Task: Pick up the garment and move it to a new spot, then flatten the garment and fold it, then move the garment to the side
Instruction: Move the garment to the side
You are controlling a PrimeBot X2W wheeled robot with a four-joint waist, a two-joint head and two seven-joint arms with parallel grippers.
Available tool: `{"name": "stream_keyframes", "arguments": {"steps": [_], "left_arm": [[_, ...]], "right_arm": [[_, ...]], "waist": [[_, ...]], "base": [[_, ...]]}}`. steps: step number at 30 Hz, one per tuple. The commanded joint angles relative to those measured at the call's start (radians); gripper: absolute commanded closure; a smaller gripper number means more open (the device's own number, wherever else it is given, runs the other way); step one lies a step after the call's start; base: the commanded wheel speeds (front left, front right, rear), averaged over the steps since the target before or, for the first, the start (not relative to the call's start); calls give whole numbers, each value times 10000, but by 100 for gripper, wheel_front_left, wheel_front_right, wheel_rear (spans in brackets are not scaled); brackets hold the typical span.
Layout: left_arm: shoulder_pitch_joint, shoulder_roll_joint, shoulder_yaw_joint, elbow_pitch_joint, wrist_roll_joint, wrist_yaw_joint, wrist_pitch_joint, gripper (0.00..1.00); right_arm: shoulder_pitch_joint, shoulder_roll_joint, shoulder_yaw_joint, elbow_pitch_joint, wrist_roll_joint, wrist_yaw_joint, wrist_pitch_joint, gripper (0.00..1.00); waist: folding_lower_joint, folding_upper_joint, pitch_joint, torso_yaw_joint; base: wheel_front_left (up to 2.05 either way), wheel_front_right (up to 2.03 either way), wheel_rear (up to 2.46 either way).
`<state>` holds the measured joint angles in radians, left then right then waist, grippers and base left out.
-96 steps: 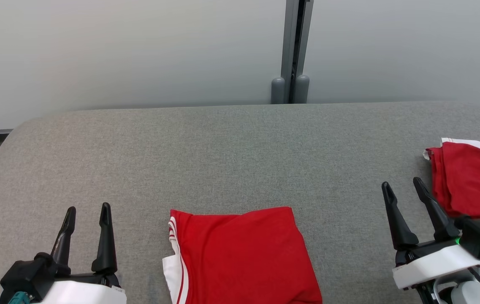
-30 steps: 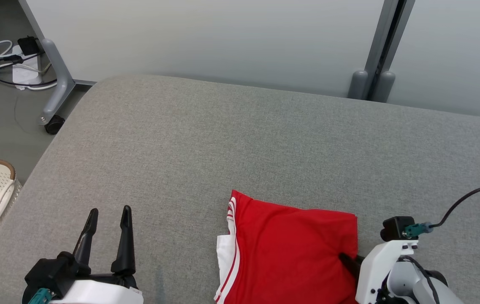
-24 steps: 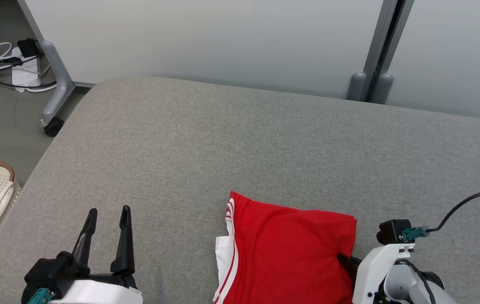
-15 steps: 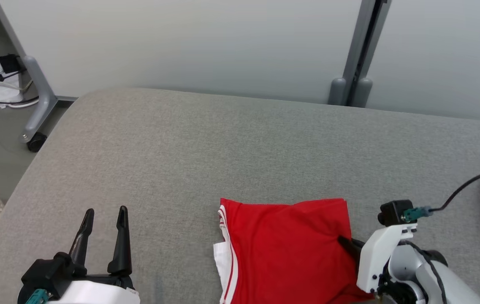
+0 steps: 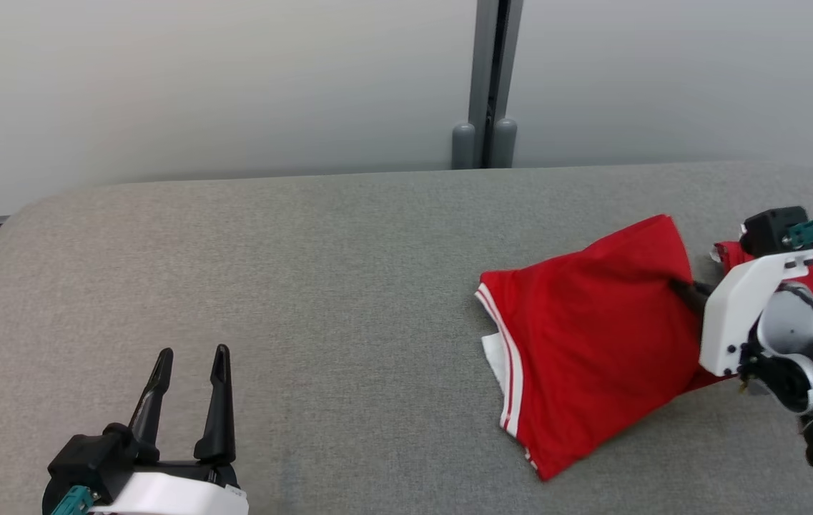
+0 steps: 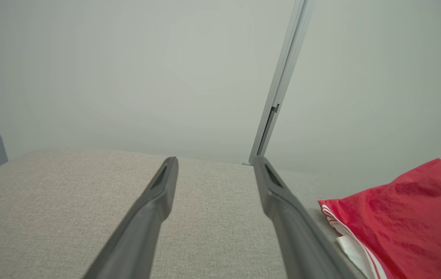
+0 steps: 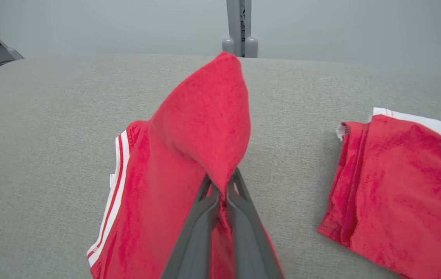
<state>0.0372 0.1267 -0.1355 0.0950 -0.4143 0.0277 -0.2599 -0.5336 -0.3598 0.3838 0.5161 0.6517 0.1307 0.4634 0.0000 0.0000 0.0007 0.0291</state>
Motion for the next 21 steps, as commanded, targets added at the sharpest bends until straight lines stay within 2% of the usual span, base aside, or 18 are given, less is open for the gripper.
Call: {"name": "stream_keyframes", "arguments": {"steps": [1,14,21], "left_arm": [[-202,69,-25,-37,44,-16,-12,0],[-931,236,-167,-23,102,-172,31,0],[-1378,361,-215,-50,156,-220,28,0]], "right_arm": [[-301,-357,-111,108,-122,3,-106,100],[-1710,-992,-607,1013,-432,3,-1119,100],[-2534,-1232,-1093,1413,-953,3,-1302,100]], "waist": [[0,0,270,-421],[0,0,1462,-1468],[0,0,2117,-1754]], "base": [[0,0,0],[0,0,0],[0,0,0]]}}
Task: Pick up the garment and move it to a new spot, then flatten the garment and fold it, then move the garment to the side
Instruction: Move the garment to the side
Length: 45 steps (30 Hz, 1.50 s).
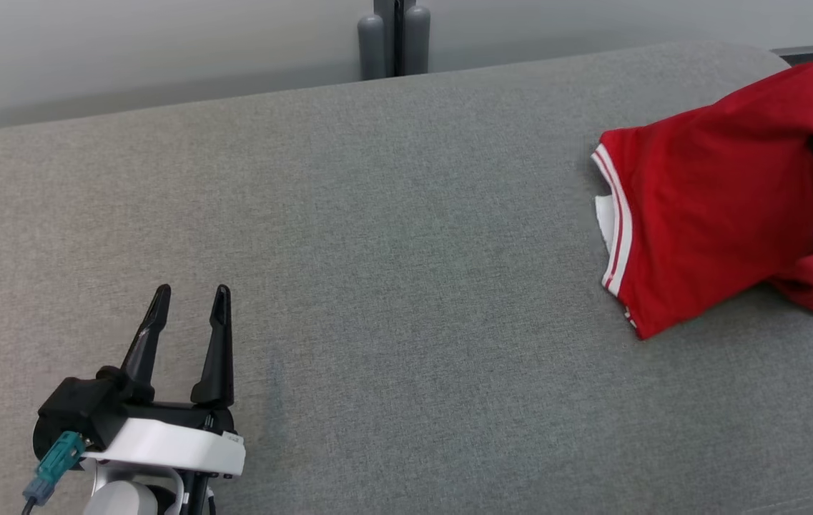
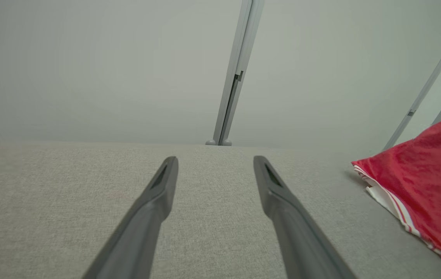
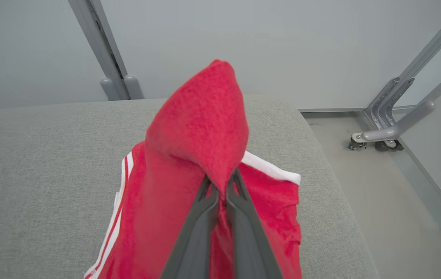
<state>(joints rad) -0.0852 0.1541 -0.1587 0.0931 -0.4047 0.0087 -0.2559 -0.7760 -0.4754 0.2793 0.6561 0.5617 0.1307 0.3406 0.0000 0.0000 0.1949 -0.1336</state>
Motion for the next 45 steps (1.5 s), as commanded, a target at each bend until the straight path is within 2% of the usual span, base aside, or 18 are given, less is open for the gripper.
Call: {"name": "stream_keyframes", "arguments": {"steps": [1,7,11,13,20,23,27,36,45], "left_arm": [[-194,94,9,-40,77,-32,-16,0],[-443,120,-34,-31,106,-71,-38,0],[-589,123,-69,4,119,-106,-52,0],[-645,116,-102,44,124,-143,-57,0],[-697,65,-81,270,42,-198,-69,0],[-569,26,-37,343,26,-204,-79,0],[-415,-30,23,378,30,-184,-88,0],[228,-54,477,142,61,-42,-94,0],[974,-120,852,-328,-12,47,-90,0]], "right_arm": [[-196,-127,-145,82,-159,3,-59,100],[-463,-134,-702,536,-1121,1,-29,100],[-528,88,-949,895,-1623,1,-142,100],[-543,170,-1050,1098,-1863,1,-226,0],[-648,333,-1900,2053,-3364,3,-921,0],[-655,599,-2293,2162,-3973,1,-1398,0],[-418,944,-2434,1921,-4235,3,-1954,0],[1015,1694,-2347,-125,-4069,1,-3861,0],[3586,2117,-2428,-2885,-3553,1,-4518,0]], "waist": [[0,0,251,-153],[0,0,582,-270],[0,0,704,-266],[0,0,739,-231],[0,0,567,-1],[0,0,293,109],[0,0,-41,240],[0,0,-1184,846],[0,0,-2027,1452]], "base": [[0,0,0],[0,0,0],[0,0,0],[0,0,0],[0,0,0],[0,0,0],[0,0,0],[0,0,0],[0,0,0]]}}
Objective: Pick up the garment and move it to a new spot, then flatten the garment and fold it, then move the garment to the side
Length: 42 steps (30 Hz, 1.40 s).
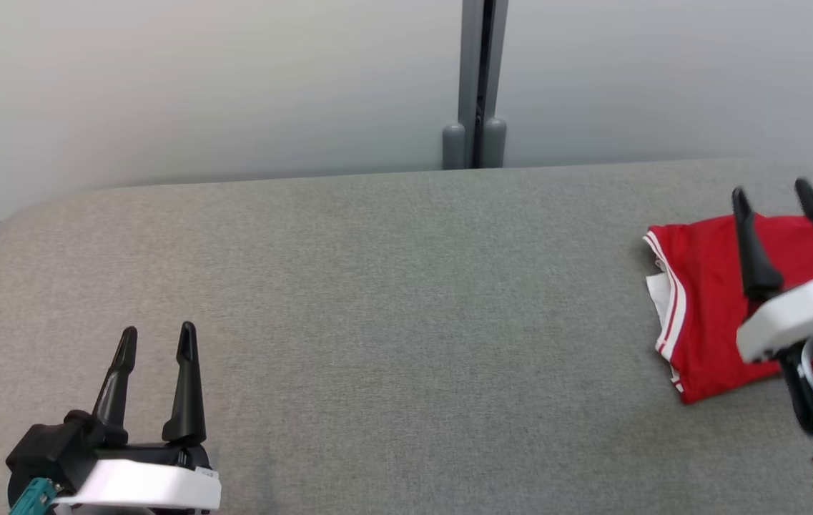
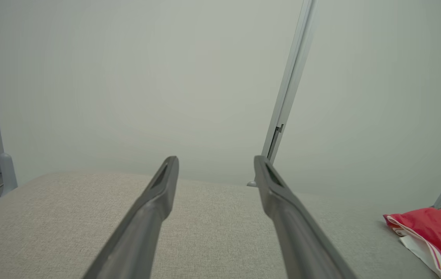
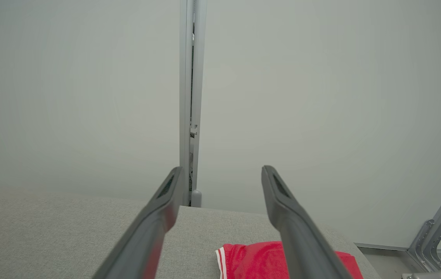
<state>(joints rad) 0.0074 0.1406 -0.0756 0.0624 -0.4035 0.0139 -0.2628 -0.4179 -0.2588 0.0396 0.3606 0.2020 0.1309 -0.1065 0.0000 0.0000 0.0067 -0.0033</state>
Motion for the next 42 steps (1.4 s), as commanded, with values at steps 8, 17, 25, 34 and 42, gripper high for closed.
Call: {"name": "stream_keyframes", "arguments": {"steps": [8,17,25,34,42], "left_arm": [[397,-53,28,49,-238,-113,-14,0],[494,-170,23,414,41,-206,-16,0],[516,-271,60,515,217,-268,-16,0],[492,-357,75,565,270,-330,-17,0],[499,-387,99,567,319,-320,-17,0]], "right_arm": [[2249,302,168,-1636,584,-1,-416,0],[3368,457,657,-1444,948,1,-1053,0],[3309,476,846,-1235,958,1,-1262,0],[3218,432,952,-1075,967,1,-1213,0],[3201,425,1013,-1048,972,1,-1204,0]], "waist": [[0,0,-195,319],[0,0,-208,314],[0,0,-222,340],[0,0,-237,378],[0,0,-252,395]], "base": [[0,0,0],[0,0,0],[0,0,0],[0,0,0],[0,0,0]]}}
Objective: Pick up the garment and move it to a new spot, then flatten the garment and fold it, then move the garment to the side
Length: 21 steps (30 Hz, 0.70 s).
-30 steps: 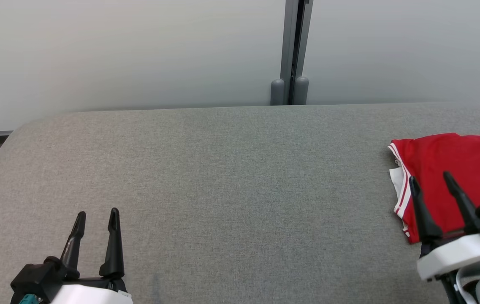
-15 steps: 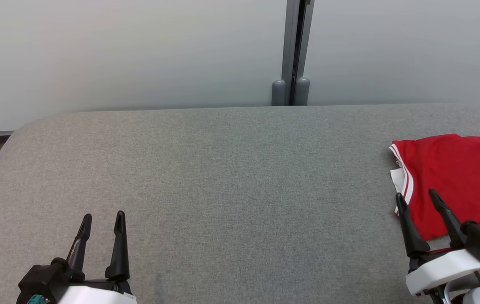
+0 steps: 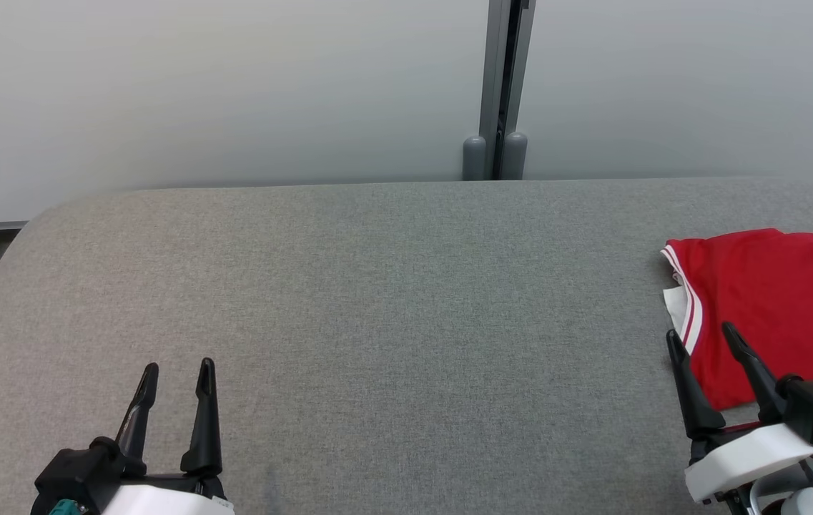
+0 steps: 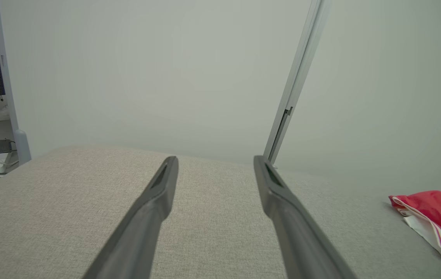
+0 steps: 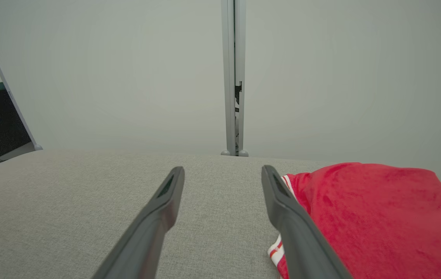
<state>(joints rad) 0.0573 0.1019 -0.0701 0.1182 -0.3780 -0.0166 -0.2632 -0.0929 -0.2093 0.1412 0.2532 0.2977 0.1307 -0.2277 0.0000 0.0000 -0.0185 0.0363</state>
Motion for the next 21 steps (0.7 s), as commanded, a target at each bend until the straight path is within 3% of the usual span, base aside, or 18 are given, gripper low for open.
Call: {"name": "stream_keyframes", "arguments": {"steps": [1,9,10,13,21], "left_arm": [[3,-4,43,12,60,-11,-13,0],[-23,-21,24,81,-76,-64,26,0],[0,-33,-8,84,-105,-67,71,100],[78,-150,-58,363,-160,-93,94,100],[-144,-188,176,483,-1488,-210,516,100]], "right_arm": [[-51,-74,-4,26,19,3,4,0],[-75,-23,-9,32,8,3,43,0],[-4,13,0,36,13,0,29,100],[186,162,32,264,24,0,32,100],[134,315,-258,220,1467,0,405,100]], "waist": [[0,0,0,3],[0,0,6,28],[0,0,6,28],[0,0,7,28],[0,0,20,3]], "base": [[0,0,0],[0,0,0],[0,0,0],[0,0,0],[0,0,0]]}}
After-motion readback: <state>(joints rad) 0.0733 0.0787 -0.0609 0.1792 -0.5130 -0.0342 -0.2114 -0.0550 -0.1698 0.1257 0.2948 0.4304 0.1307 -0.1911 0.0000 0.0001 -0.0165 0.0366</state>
